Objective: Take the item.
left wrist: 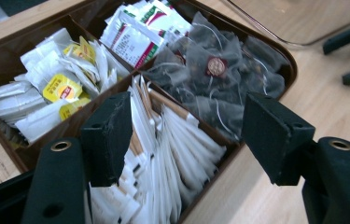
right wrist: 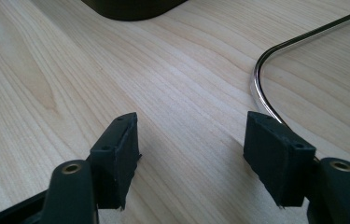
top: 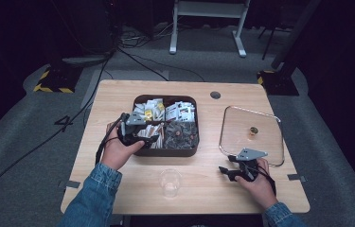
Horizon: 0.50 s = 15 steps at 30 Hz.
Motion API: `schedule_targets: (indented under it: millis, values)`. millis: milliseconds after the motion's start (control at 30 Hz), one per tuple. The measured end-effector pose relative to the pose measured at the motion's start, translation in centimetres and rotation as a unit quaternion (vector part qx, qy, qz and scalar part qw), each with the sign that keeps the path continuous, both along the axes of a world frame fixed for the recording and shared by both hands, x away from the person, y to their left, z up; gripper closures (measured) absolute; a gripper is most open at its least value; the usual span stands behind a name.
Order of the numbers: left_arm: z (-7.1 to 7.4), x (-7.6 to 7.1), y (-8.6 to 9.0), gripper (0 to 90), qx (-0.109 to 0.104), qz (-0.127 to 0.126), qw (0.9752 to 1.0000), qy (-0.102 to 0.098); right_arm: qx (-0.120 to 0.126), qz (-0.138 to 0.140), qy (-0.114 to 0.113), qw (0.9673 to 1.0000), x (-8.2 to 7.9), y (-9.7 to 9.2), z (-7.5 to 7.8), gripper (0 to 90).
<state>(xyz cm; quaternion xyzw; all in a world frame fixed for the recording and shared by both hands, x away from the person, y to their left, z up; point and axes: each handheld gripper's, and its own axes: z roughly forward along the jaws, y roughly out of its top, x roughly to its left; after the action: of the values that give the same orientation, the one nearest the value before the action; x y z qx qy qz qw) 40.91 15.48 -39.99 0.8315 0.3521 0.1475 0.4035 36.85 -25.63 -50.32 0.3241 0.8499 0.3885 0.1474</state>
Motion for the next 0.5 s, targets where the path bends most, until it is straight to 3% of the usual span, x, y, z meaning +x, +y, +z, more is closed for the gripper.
schedule_targets:
  millis: [67,333,500]
  values:
    - [-0.2,0.3,-0.6,35.1,-0.01,0.007,0.9999,0.004,0.0,0.0,0.0,1.0,0.0,0.0,0.0,35.9]
    - [-1.3,1.7,-3.0,36.5,-0.014,0.005,0.9998,0.01,0.0,0.0,0.0,1.0,0.0,0.0,0.0,35.9]
    - [-2.1,2.6,-4.3,37.0,-0.023,-0.027,0.9993,0.012,0.0,0.0,0.0,1.0,0.0,0.0,0.0,35.9]
